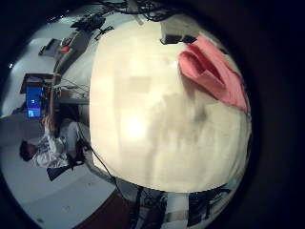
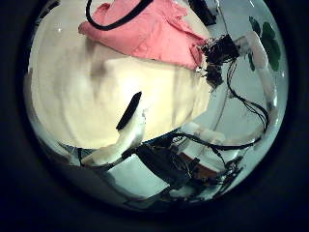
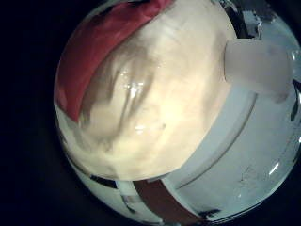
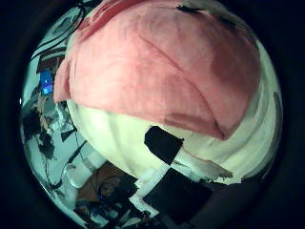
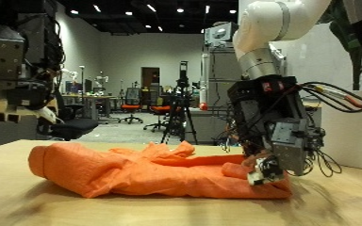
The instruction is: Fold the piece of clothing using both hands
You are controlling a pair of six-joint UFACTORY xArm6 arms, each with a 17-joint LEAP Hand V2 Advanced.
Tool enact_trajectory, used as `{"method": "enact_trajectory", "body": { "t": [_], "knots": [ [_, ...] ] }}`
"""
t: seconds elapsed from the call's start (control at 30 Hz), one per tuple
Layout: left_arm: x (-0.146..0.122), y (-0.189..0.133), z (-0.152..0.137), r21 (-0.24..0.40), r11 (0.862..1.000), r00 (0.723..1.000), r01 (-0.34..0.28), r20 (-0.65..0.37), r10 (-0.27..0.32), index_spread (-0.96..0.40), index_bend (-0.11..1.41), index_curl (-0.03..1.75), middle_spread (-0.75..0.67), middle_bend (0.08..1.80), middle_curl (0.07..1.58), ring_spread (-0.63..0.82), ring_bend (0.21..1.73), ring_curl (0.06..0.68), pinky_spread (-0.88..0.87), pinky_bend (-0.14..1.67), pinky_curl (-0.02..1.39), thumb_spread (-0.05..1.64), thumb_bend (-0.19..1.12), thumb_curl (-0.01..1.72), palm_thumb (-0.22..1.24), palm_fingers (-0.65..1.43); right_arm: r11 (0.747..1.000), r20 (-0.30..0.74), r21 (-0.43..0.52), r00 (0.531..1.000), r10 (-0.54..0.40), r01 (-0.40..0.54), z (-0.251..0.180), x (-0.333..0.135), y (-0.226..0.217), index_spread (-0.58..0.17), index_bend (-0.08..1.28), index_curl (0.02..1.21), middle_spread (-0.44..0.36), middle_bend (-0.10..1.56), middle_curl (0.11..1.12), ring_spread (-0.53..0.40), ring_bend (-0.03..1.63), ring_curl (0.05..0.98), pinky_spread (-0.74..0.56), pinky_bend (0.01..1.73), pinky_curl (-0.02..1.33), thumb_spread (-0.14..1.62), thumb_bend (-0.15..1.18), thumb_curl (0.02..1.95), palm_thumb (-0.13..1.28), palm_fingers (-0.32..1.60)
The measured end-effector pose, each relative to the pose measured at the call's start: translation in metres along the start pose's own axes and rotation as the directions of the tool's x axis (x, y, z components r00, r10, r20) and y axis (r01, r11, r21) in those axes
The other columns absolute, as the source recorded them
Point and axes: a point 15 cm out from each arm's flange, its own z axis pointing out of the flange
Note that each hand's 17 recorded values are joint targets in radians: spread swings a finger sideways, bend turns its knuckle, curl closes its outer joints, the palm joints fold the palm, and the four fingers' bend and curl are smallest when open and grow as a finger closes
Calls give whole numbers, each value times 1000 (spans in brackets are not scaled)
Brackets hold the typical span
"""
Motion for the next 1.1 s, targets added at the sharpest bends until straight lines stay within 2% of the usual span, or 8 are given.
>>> {"method": "enact_trajectory", "body": {
  "t": [0.37, 0.47, 0.57, 0.6, 0.67, 0.77, 0.9, 1.1],
  "knots": [
    [0, 2, 2, -5, 1000, 1000, 1, 0, -1, 4, 176, 352, -34, 189, 352, 251, 377, 213, 181, 303, 310, 1147, -18, 266, 398, 222, 999, -1, 12, 1000, 32, -32, -3, 1, -2, -303, 343, 482, -81, 560, 403, -191, 805, 258, -29, 422, 131, 1021, -27, 304, 408, 682],
    [0, 2, 3, -5, 1000, 1000, 1, 0, -1, 4, 176, 352, -36, 189, 352, 251, 375, 213, 181, 302, 310, 1148, -18, 266, 399, 223, 998, 3, 48, 999, 50, -50, -4, 4, -11, -329, 361, 499, -114, 598, 425, -230, 850, 275, -114, 484, 133, 1035, -9, 307, 439, 853],
    [-1, 3, 3, -5, 1000, 1000, 3, 0, -3, 4, 175, 352, -42, 189, 352, 251, 374, 214, 181, 301, 310, 1145, -17, 268, 404, 223, 997, 2, 51, 998, 57, -57, -3, 6, -13, -350, 348, 503, -145, 618, 437, -262, 872, 281, -188, 514, 124, 1047, -11, 312, 476, 909],
    [-1, 3, 2, -3, 1000, 1000, 3, 1, -3, 4, 175, 352, -43, 188, 352, 251, 374, 214, 181, 301, 311, 1146, -16, 268, 406, 223, 997, 1, 49, 999, 54, -54, -2, 5, -13, -366, 378, 528, -166, 662, 460, -276, 920, 310, -272, 598, 151, 1051, 6, 320, 517, 1127],
    [-1, 3, 2, -4, 1000, 1000, 3, 0, -3, 4, 175, 352, -45, 188, 352, 251, 373, 214, 181, 301, 311, 1145, -17, 268, 407, 223, 997, 0, 48, 999, 53, -53, -2, 5, -12, -393, 409, 551, -192, 728, 492, -294, 957, 330, -397, 705, 179, 1047, 14, 334, 585, 1298],
    [-1, 2, 2, -3, 1000, 1000, 3, 1, -3, 4, 175, 352, -46, 188, 351, 245, 373, 215, 181, 300, 311, 1145, -18, 267, 408, 224, 997, 1, 48, 999, 54, -54, -3, 6, -12, -406, 529, 630, -209, 860, 556, -287, 1062, 393, -468, 872, 257, 1035, 19, 357, 674, 1395],
    [-1, 2, 1, 0, 1000, 1000, 4, 1, -4, 4, 177, 352, -46, 190, 352, 242, 368, 215, 181, 296, 311, 1144, -16, 270, 422, 228, 997, 1, 53, 999, 55, -55, -5, 8, -12, -411, 690, 742, -208, 1024, 638, -266, 1181, 462, -443, 1085, 363, 1020, -9, 377, 734, 1325],
    [-1, 2, 1, 0, 1000, 1000, 3, 1, -3, 2, 179, 354, -47, 189, 352, 241, 364, 215, 181, 292, 311, 1148, -16, 270, 429, 231, 997, 1, 55, 999, 50, -50, -15, 9, -5, -389, 852, 851, -197, 1158, 708, -242, 1284, 527, -373, 1245, 457, 1011, -6, 393, 793, 1236]
  ]
}}
